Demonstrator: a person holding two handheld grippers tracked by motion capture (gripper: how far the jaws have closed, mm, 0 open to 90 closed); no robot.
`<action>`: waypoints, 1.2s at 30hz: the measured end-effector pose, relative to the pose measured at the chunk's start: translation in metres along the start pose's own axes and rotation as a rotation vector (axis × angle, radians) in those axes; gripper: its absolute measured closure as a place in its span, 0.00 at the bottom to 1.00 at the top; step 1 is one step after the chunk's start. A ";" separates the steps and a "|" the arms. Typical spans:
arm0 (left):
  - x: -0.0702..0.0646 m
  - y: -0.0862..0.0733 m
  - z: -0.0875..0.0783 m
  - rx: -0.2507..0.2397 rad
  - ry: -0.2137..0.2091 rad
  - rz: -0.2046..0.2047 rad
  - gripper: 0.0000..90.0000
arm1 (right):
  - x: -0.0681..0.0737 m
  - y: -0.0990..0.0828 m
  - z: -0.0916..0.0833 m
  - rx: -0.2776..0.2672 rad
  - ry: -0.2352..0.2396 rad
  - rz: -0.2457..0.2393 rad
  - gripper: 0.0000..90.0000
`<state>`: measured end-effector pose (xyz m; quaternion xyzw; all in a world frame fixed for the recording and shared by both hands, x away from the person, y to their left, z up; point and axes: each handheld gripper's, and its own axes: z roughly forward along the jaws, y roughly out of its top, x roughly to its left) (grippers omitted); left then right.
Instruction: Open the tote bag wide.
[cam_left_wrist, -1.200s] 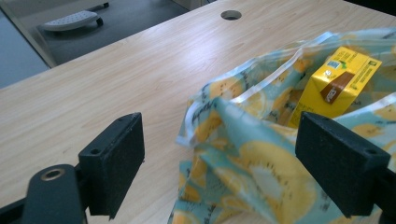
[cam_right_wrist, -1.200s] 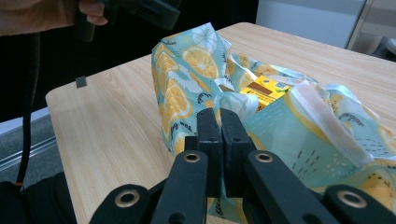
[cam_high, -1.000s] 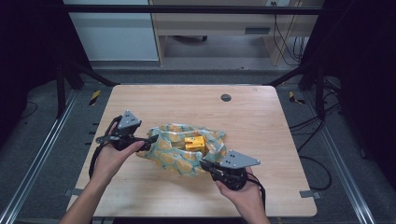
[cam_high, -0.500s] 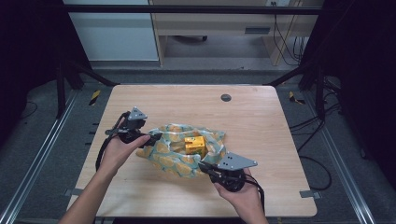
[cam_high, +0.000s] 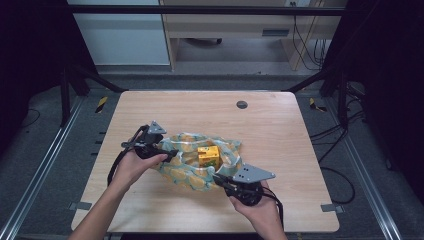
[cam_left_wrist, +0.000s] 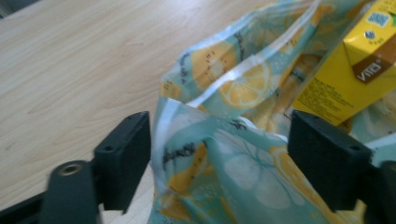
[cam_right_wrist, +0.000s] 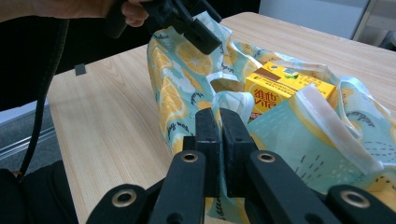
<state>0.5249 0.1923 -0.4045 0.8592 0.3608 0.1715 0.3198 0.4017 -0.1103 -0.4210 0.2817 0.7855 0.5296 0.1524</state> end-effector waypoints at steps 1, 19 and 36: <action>-0.001 0.000 0.001 0.006 0.000 0.003 0.31 | 0.000 0.000 0.000 0.001 -0.001 0.003 0.97; -0.007 -0.007 -0.003 -0.014 0.031 0.046 0.96 | 0.000 -0.001 0.000 0.014 -0.021 -0.018 0.95; -0.013 -0.002 -0.043 -0.335 0.089 0.023 0.98 | 0.003 0.003 -0.009 0.012 -0.048 -0.031 0.92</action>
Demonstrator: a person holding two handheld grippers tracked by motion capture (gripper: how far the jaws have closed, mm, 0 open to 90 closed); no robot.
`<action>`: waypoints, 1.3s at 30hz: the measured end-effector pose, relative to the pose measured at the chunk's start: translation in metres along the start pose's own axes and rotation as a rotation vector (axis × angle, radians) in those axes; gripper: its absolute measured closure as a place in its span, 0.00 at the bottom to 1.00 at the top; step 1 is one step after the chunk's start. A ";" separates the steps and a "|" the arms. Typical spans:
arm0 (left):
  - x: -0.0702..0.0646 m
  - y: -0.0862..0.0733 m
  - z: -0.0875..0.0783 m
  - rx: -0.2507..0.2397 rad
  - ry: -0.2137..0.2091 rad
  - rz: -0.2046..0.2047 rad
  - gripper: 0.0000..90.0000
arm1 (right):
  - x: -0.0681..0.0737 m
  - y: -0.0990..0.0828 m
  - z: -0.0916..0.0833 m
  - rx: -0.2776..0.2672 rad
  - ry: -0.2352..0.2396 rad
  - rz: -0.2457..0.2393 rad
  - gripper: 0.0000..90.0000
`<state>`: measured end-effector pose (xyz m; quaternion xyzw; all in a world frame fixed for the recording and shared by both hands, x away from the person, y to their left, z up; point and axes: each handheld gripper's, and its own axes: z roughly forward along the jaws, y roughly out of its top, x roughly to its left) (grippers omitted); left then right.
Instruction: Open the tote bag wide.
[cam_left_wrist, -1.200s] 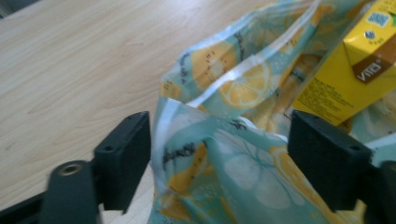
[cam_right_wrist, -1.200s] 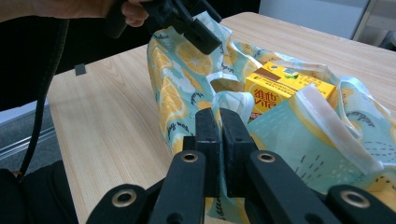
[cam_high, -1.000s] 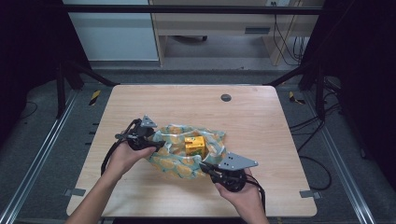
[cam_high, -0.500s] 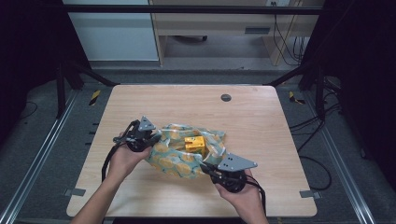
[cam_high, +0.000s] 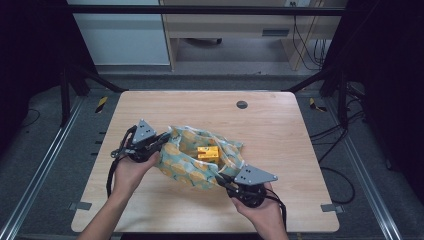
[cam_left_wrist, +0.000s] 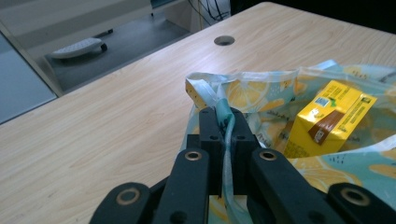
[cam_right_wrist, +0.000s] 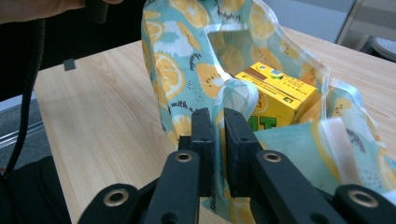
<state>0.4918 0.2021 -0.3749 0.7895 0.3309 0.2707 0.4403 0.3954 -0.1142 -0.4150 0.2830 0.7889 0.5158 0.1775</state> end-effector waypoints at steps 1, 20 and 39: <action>-0.001 0.001 -0.001 -0.020 0.004 -0.009 0.98 | -0.001 0.000 0.000 0.000 -0.003 0.002 0.92; -0.006 0.017 -0.033 -0.149 0.001 0.013 0.98 | -0.013 0.021 -0.021 -0.043 -0.051 0.022 0.81; -0.022 -0.024 -0.079 -0.189 -0.096 -0.023 0.98 | -0.016 0.035 -0.031 -0.045 -0.076 0.017 0.80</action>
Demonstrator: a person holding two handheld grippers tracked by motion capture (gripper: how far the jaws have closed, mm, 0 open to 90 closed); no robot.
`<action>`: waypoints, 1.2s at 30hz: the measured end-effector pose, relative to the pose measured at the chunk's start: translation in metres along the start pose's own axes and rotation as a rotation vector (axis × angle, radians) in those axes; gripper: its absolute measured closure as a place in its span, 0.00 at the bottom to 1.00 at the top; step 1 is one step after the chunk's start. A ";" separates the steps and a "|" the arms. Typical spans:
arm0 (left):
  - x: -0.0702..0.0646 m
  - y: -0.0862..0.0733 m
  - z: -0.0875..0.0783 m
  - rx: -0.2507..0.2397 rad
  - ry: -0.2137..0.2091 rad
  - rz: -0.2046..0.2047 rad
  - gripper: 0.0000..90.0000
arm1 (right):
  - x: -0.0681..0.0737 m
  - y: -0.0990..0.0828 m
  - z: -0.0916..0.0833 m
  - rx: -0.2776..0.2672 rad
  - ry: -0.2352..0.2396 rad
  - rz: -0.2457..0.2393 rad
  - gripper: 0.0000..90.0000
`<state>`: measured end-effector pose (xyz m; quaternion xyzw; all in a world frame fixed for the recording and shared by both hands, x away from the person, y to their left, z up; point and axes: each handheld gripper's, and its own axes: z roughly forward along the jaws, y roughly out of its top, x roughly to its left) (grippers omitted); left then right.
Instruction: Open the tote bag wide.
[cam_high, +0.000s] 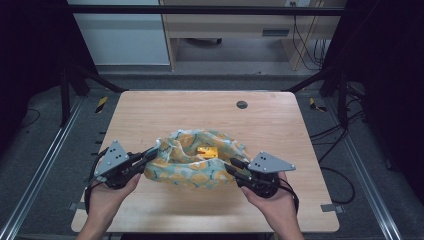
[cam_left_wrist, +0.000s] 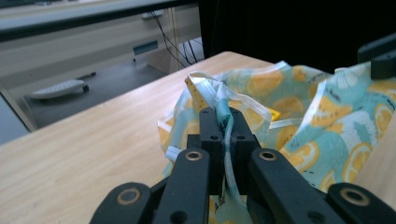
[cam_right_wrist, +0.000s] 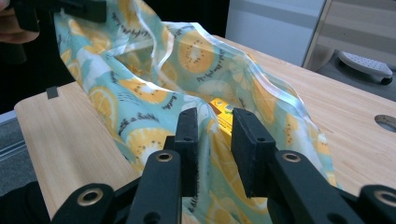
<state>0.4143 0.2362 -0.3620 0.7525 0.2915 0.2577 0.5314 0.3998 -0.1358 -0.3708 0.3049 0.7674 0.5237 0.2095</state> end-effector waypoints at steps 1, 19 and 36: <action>0.000 0.000 0.000 0.000 0.000 0.000 0.98 | 0.000 -0.001 0.000 0.003 0.001 0.000 0.79; -0.010 -0.036 0.016 0.100 -0.028 0.000 0.97 | -0.010 0.000 0.002 0.027 -0.036 0.020 0.68; -0.012 -0.048 0.031 0.137 -0.040 -0.006 0.97 | -0.037 -0.021 0.043 0.170 -0.072 0.050 0.60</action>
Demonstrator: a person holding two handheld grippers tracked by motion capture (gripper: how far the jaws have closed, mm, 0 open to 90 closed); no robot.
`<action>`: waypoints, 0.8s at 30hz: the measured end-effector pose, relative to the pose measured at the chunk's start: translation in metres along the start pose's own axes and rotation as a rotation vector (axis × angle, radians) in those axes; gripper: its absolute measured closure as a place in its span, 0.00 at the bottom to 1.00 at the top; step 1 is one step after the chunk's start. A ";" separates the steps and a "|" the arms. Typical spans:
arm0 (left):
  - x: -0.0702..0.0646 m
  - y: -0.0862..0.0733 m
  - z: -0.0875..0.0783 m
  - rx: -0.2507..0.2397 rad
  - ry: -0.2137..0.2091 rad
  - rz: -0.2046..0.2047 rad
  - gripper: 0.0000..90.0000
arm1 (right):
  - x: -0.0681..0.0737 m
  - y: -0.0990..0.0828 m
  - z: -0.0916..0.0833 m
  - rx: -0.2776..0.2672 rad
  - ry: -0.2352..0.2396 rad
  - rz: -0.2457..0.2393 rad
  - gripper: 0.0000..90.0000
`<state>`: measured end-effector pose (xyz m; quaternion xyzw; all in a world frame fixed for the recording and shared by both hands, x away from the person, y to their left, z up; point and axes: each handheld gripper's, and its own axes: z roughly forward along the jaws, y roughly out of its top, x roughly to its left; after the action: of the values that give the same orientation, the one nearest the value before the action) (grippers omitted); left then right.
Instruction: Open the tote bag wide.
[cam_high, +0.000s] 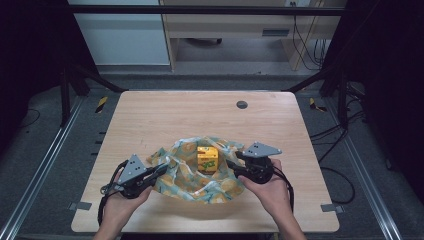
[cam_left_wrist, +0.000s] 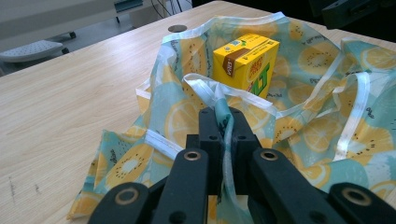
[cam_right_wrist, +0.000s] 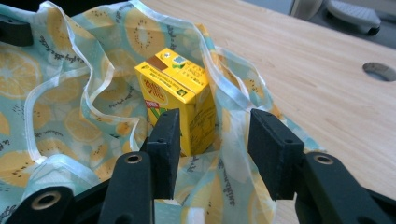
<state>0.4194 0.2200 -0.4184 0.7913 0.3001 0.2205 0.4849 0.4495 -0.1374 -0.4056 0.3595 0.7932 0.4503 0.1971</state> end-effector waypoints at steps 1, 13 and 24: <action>0.000 0.000 0.001 0.000 0.000 -0.001 0.97 | 0.000 0.000 0.000 0.000 0.000 0.000 0.60; 0.001 -0.009 0.005 0.018 0.002 -0.013 0.97 | -0.010 -0.009 0.022 0.083 -0.004 0.020 0.54; 0.000 -0.012 0.009 0.032 -0.006 -0.015 0.97 | -0.015 -0.013 0.032 0.149 0.015 0.000 0.92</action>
<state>0.4218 0.2186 -0.4328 0.7972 0.3081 0.2096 0.4749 0.4750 -0.1347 -0.4336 0.3696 0.8261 0.3925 0.1637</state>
